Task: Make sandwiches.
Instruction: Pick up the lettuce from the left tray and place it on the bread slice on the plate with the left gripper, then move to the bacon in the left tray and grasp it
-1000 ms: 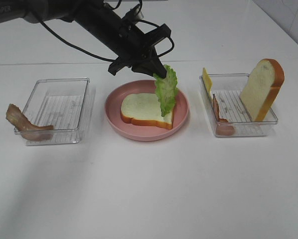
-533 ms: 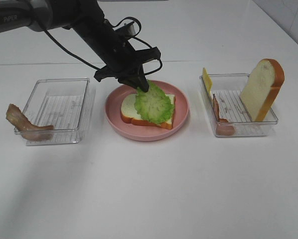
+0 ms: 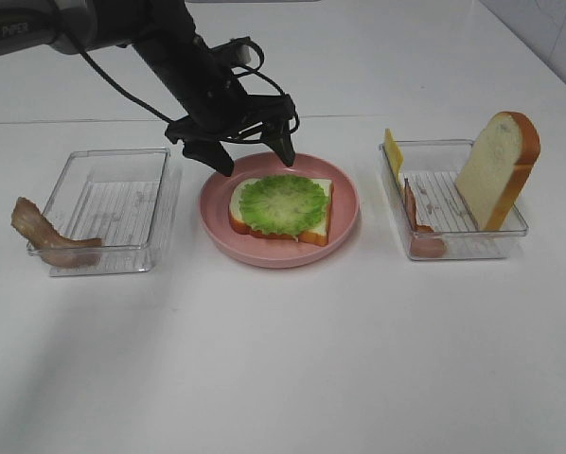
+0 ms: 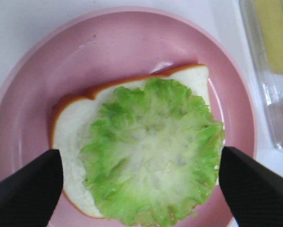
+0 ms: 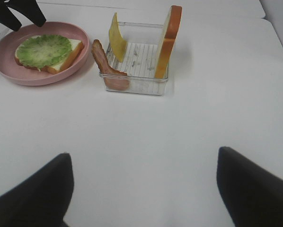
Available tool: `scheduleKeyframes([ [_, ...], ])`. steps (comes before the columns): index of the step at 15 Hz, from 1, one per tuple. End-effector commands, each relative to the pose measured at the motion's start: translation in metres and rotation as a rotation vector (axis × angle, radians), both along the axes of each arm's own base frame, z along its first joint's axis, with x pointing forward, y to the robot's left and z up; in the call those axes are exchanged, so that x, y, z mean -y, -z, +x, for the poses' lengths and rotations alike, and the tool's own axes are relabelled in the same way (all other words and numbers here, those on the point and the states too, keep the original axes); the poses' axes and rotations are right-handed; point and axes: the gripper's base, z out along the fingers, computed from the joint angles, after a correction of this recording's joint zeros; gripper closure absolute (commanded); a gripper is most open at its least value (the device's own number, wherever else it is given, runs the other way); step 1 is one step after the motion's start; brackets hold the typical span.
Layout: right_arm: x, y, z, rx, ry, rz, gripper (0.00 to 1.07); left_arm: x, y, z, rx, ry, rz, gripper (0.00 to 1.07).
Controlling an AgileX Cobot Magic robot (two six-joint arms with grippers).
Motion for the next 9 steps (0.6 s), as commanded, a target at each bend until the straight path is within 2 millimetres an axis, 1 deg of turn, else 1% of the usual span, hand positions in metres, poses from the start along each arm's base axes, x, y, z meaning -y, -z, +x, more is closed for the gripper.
scheduleKeyframes([
  [1, 0.000, 0.001, -0.001, 0.017, 0.010, -0.005, 0.29, -0.008, -0.021, -0.002, 0.045, 0.026, 0.073, 0.21],
  [5, 0.000, 0.001, -0.001, 0.017, 0.010, -0.005, 0.29, -0.022, -0.060, -0.012, 0.063, 0.052, 0.204, 0.21],
  [6, 0.000, 0.001, -0.001, 0.017, 0.010, -0.005, 0.29, -0.030, -0.076, -0.015, 0.046, 0.031, 0.269, 0.21],
  [7, 0.000, 0.001, -0.001, 0.017, 0.010, -0.005, 0.29, -0.036, -0.090, -0.017, 0.068, -0.001, 0.309, 0.21],
  [9, 0.000, 0.001, -0.001, 0.017, 0.010, -0.005, 0.29, -0.043, -0.116, -0.022, 0.131, -0.035, 0.333, 0.21],
])
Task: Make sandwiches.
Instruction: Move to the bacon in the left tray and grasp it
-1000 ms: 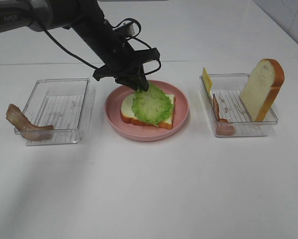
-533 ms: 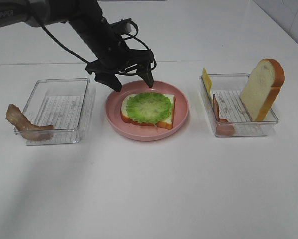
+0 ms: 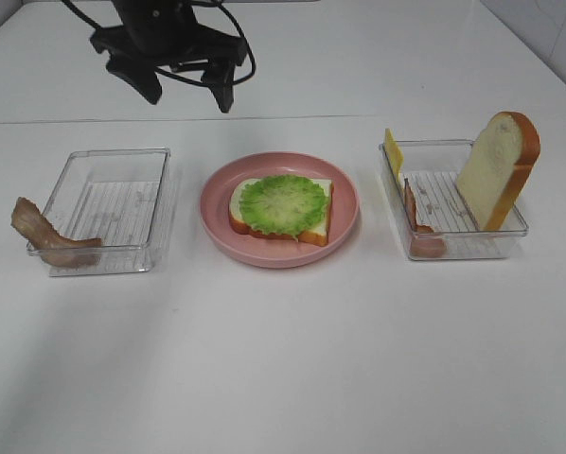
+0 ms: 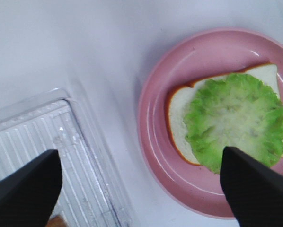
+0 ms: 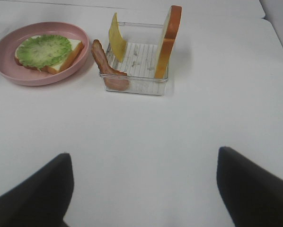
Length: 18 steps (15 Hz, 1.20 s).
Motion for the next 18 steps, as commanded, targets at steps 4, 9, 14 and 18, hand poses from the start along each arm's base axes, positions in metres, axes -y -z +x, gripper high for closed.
scheduleKeyframes([
  [4, 0.000, 0.001, -0.001, 0.017, 0.010, -0.006, 0.29, -0.023, -0.059, -0.021, 0.051, -0.055, 0.000, 0.21],
  [9, 0.000, 0.001, -0.001, 0.017, 0.009, -0.004, 0.29, -0.085, -0.072, -0.061, -0.047, -0.191, 0.006, 0.21],
  [14, 0.000, 0.001, -0.001, 0.017, 0.009, -0.004, 0.29, -0.141, -0.019, -0.094, -0.276, -0.315, 0.073, 0.21],
  [18, 0.000, 0.001, -0.001, 0.017, 0.009, -0.004, 0.29, -0.151, 0.020, -0.104, -0.339, -0.326, 0.133, 0.21],
])
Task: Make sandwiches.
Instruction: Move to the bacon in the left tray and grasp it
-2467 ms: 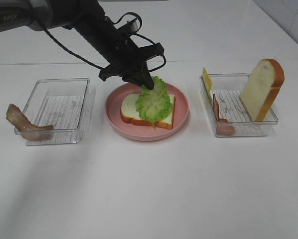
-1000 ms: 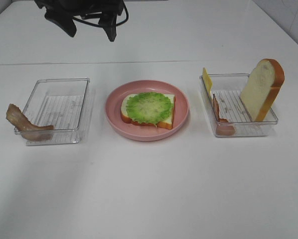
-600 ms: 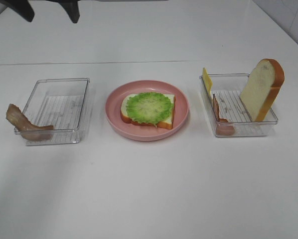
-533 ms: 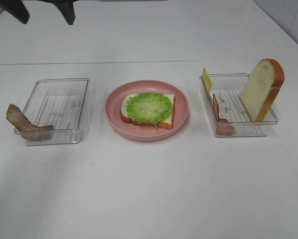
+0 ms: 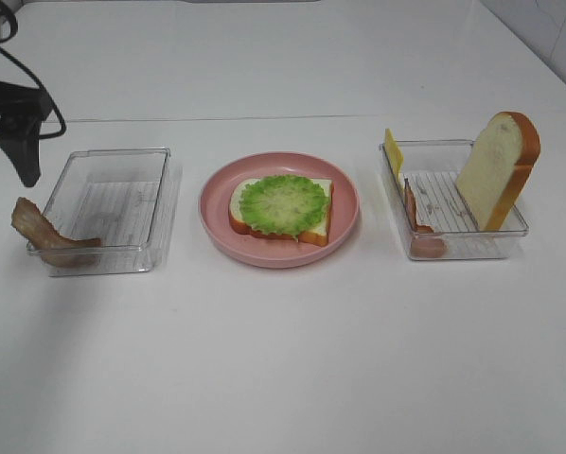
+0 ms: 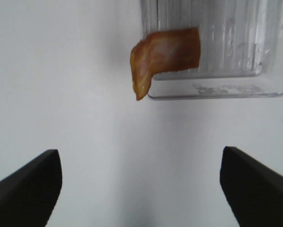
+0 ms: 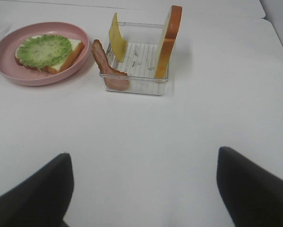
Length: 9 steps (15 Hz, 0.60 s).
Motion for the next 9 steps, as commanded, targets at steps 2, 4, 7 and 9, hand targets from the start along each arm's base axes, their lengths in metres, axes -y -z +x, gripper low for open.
scheduleKeyframes([
  [2, 0.000, 0.001, -0.001, 0.017, 0.009, -0.004, 0.29, -0.001, 0.031, -0.003, -0.048, -0.027, 0.012, 0.21],
  [4, 0.000, 0.001, -0.001, 0.017, 0.009, -0.004, 0.29, 0.000, 0.054, 0.007, -0.050, -0.031, 0.012, 0.26],
  [7, 0.000, 0.001, -0.001, 0.017, 0.009, -0.004, 0.29, 0.002, 0.076, 0.020, -0.008, -0.034, -0.001, 0.31],
  [9, 0.000, 0.001, -0.001, 0.017, 0.009, -0.004, 0.29, 0.003, 0.083, 0.025, 0.011, -0.037, -0.010, 0.34],
])
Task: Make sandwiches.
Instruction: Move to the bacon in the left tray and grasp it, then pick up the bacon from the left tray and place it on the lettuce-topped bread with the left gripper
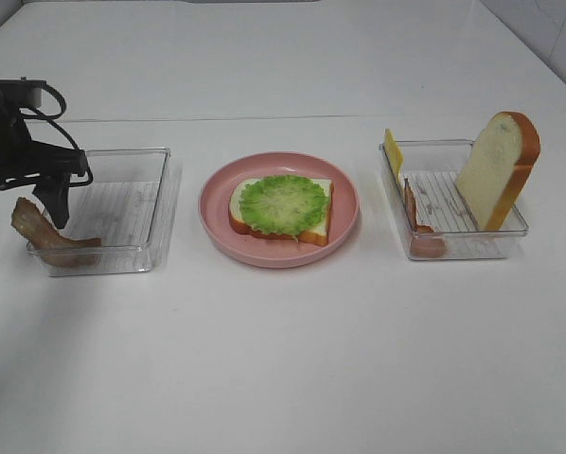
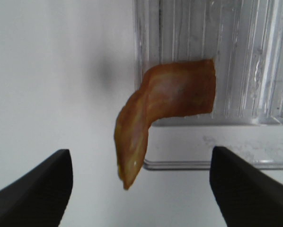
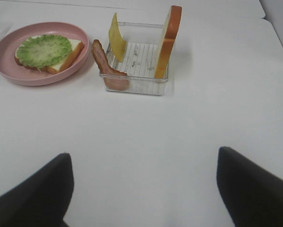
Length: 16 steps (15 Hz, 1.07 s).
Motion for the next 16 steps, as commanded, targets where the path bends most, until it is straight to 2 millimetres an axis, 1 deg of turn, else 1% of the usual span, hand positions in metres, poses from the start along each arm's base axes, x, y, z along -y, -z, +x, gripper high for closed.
scheduleKeyframes([
  [1, 0.000, 0.001, -0.001, 0.017, 0.009, -0.004, 0.29, 0.001, 0.008, 0.003, 0.021, -0.020, -0.017, 0.38],
  [3, 0.000, 0.001, -0.001, 0.017, 0.009, -0.004, 0.29, 0.002, 0.016, 0.005, 0.010, -0.025, -0.027, 0.44],
  [4, 0.000, 0.001, -0.001, 0.017, 0.009, -0.004, 0.29, 0.002, 0.021, 0.005, -0.007, -0.024, -0.025, 0.53],
  [5, 0.000, 0.001, -0.001, 0.017, 0.009, -0.004, 0.29, 0.002, 0.020, 0.005, -0.006, -0.024, -0.025, 0.57],
  [7, 0.000, 0.001, -0.001, 0.017, 0.009, -0.004, 0.29, 0.003, 0.017, 0.007, 0.004, -0.023, -0.026, 0.71],
  [8, 0.000, 0.001, -0.001, 0.017, 0.009, -0.004, 0.29, 0.003, 0.016, 0.008, 0.012, -0.023, -0.027, 0.75],
  [10, 0.000, 0.001, -0.001, 0.017, 0.009, -0.004, 0.29, 0.003, 0.016, 0.008, 0.010, -0.023, -0.027, 0.75],
  [11, 0.000, 0.001, -0.001, 0.017, 0.009, -0.004, 0.29, 0.003, 0.016, 0.007, 0.005, -0.023, -0.026, 0.80],
  [12, 0.000, 0.001, -0.001, 0.017, 0.009, -0.004, 0.29, 0.003, 0.016, 0.007, 0.003, -0.023, -0.026, 0.89],
  [13, 0.000, 0.001, -0.001, 0.017, 0.009, -0.004, 0.29, 0.003, 0.016, 0.006, -0.002, -0.023, -0.025, 0.94],
  [14, 0.000, 0.001, -0.001, 0.017, 0.009, -0.004, 0.29, 0.003, 0.016, 0.006, -0.005, -0.023, -0.025, 1.04],
  [15, 0.000, 0.001, -0.001, 0.017, 0.009, -0.004, 0.29, 0.002, 0.016, 0.006, -0.010, -0.023, -0.024, 1.07],
  [16, 0.000, 0.001, -0.001, 0.017, 0.009, -0.004, 0.29, 0.002, 0.016, 0.006, -0.010, -0.023, -0.024, 1.07],
])
